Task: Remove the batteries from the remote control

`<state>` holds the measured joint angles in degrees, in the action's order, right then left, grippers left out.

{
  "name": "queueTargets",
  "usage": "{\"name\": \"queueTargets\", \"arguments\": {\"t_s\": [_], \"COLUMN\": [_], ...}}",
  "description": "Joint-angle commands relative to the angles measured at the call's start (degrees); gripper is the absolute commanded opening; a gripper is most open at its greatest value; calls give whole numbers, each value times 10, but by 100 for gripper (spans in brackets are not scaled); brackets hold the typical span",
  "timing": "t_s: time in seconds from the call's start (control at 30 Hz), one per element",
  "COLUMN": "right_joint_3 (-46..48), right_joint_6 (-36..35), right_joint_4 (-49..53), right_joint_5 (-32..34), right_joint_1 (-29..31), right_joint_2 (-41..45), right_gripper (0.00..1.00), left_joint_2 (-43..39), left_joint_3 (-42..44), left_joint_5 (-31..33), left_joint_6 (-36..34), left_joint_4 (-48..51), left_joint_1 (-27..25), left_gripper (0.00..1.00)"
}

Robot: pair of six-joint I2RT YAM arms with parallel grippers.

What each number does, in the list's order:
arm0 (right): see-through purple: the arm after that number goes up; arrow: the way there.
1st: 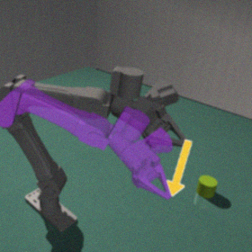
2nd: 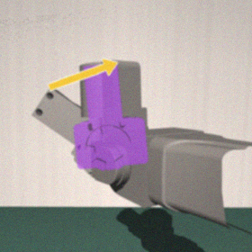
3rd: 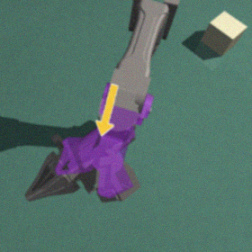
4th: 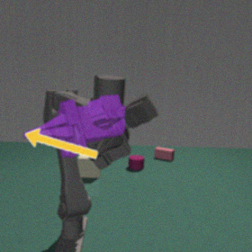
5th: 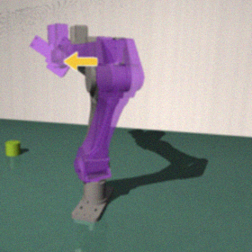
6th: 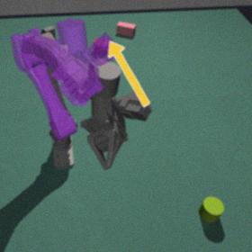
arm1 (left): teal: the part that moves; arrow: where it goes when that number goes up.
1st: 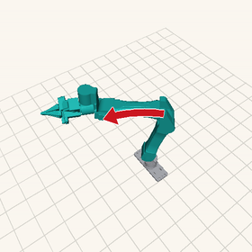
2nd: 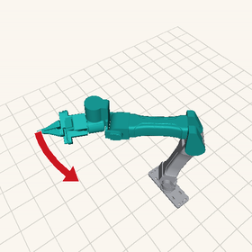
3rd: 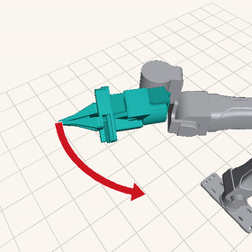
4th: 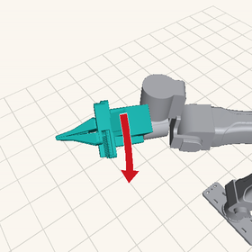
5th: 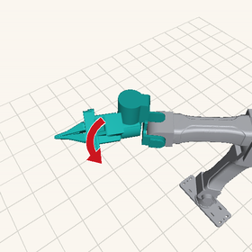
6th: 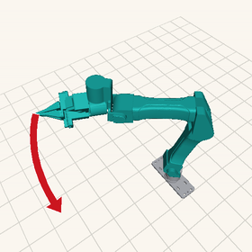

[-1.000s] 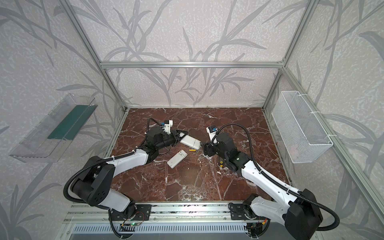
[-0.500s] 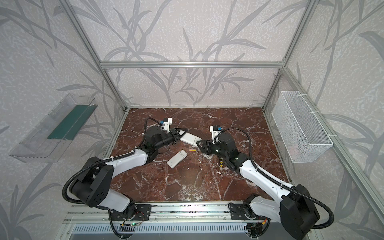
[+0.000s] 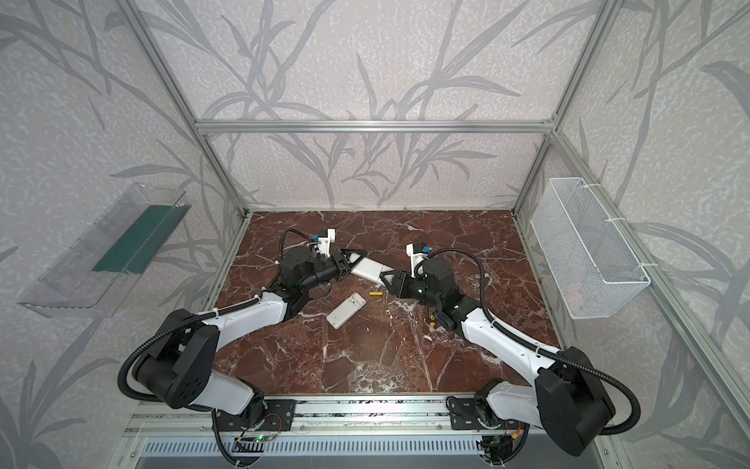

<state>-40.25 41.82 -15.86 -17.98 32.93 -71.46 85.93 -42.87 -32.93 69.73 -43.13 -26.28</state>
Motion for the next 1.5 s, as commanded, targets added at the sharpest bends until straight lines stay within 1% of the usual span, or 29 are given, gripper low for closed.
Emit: {"name": "queueTargets", "arguments": {"t_s": [0.0, 0.13, 0.33, 0.47, 0.53, 0.77, 1.03, 1.17, 1.27, 1.47], "right_joint_3": [-5, -5, 8, 12, 9, 2, -1, -3, -5, -7], "right_joint_6": [11, 12, 9, 4, -1, 4, 6, -1, -16, -76], "right_joint_4": [-37, -41, -38, -34, -32, -55, -69, -60, -47, 33], "right_joint_5": [-15, -14, -12, -11, -18, -42, -57, -58, -51, -10], "right_joint_1": [-1, -1, -6, -8, -8, -8, -8, -8, -8, -25], "right_joint_2": [-16, -19, -12, -3, -2, -19, -33, -32, -18, 37], "right_gripper": [50, 41, 34, 30, 28, 21, 0, 0, 0, 0], "left_joint_2": [-16, -10, -7, -12, -12, -2, 2, 6, 11, 5], "left_joint_3": [3, 8, 6, 3, 2, -1, -5, -8, -10, -19], "left_joint_5": [-15, -17, -18, -15, -11, -9, -9, -11, -8, 16], "left_joint_6": [24, 40, 51, 43, 34, 40, 39, 36, 22, -68], "left_joint_4": [-47, -73, -86, -69, -53, -55, -51, -48, -28, 107], "left_joint_1": [1, 2, 2, 2, 2, 1, 1, 2, 3, 5], "left_gripper": [0, 0, 0, 0, 0, 0, 0, 0, 0, 0]}}
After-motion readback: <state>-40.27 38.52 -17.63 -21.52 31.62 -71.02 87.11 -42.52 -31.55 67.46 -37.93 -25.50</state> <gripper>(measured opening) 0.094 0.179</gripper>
